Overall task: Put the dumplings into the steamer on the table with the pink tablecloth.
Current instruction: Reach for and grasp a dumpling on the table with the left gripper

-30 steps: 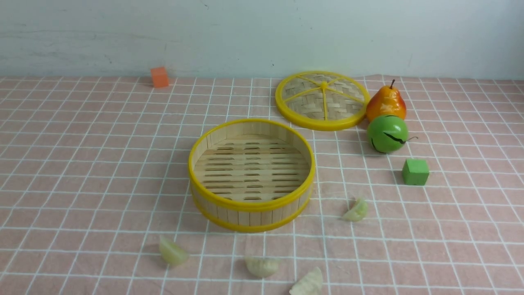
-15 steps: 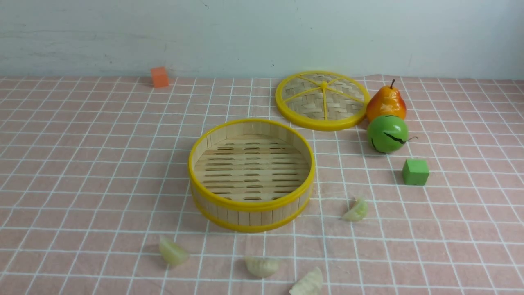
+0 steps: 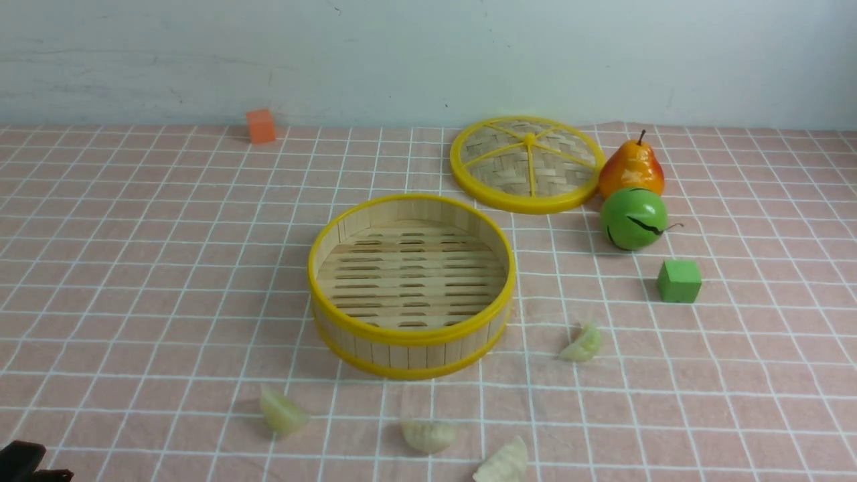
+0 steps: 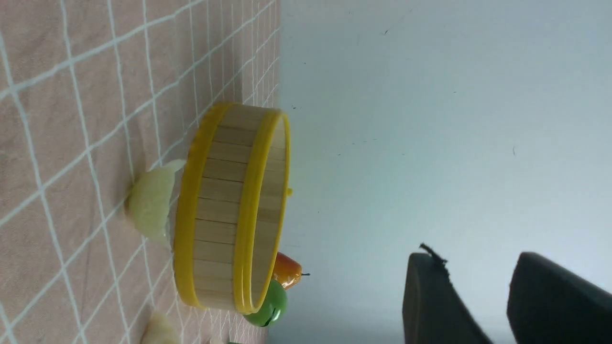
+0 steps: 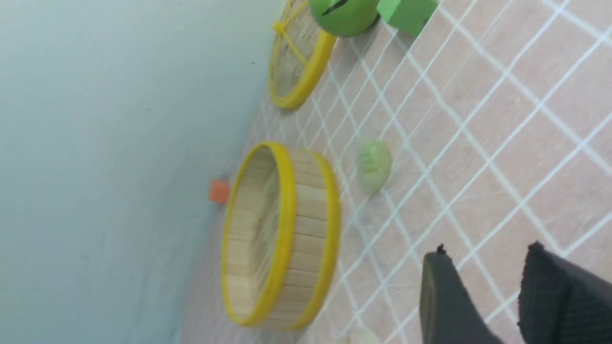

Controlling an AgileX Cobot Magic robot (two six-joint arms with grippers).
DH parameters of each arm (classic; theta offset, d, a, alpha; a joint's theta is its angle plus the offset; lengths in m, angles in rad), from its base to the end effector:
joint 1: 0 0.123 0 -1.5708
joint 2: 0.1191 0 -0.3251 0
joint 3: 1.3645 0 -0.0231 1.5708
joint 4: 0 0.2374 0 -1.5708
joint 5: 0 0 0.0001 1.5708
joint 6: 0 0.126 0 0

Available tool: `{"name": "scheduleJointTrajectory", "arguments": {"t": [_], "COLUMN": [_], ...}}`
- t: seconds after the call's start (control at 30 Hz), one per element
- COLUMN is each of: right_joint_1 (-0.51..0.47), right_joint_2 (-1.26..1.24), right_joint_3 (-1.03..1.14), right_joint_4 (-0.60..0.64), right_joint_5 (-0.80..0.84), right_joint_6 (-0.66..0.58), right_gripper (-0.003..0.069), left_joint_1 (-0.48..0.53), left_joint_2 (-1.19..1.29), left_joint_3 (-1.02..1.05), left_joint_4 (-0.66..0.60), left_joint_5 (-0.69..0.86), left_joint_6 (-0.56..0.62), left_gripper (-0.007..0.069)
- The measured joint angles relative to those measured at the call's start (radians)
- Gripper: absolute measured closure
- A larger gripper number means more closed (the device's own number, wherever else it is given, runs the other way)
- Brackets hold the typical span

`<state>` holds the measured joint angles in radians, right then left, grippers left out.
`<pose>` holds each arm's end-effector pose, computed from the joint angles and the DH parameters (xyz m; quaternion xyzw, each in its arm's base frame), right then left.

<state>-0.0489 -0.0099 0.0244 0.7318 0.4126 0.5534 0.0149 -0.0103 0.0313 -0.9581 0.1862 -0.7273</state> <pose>0.0314 0.0323 0.1695 0.4026 0.6733 0.4312 0.4456 0.0369 -0.0186 0.1918 -0.5039 0.5164 -0.5468 0.4247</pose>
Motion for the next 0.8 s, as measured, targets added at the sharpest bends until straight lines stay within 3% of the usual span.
{"name": "scheduleJointTrajectory", "arguments": {"t": [0.1,0.27,0.33,0.4,0.5,0.67,0.73,0.77,0.8], "right_joint_1": [0.000,0.000,0.000,0.000,0.000,0.000,0.000,0.000,0.001], "right_joint_2": [0.000,0.000,0.000,0.000,0.050,0.304,0.472,0.486,0.598], "right_joint_3": [0.000,0.000,-0.003,-0.018,-0.097,-0.291,-0.412,-0.424,-0.525], "right_joint_4": [0.015,0.018,0.020,0.021,0.020,0.001,-0.030,-0.033,-0.048], "right_joint_5": [-0.004,-0.027,-0.042,-0.045,-0.076,-0.050,0.055,0.055,0.178], "right_joint_6": [0.016,-0.035,-0.150,-0.217,-0.417,-0.723,-0.891,-0.891,-0.996], "right_gripper": [0.0420,0.0420,0.0420,0.0420,0.0463,0.0644,0.0677,0.0677,0.0678], "left_joint_1": [0.000,0.000,0.000,0.000,0.000,-0.001,-0.040,-0.046,-0.111], "left_joint_2": [0.000,0.000,0.023,0.076,0.275,0.603,0.727,0.738,0.814], "left_joint_3": [0.000,-0.108,-0.206,-0.277,-0.457,-0.722,-0.808,-0.815,-0.859], "left_joint_4": [-0.009,0.012,0.057,0.106,0.264,0.480,0.565,0.572,0.632], "left_joint_5": [0.015,0.136,0.228,0.298,0.476,0.743,0.822,0.827,0.854], "left_joint_6": [0.065,0.376,0.523,0.567,0.635,0.742,0.776,0.775,0.769], "left_gripper": [0.0386,0.0402,0.0460,0.0506,0.0638,0.0638,0.0638,0.0638,0.0638]}}
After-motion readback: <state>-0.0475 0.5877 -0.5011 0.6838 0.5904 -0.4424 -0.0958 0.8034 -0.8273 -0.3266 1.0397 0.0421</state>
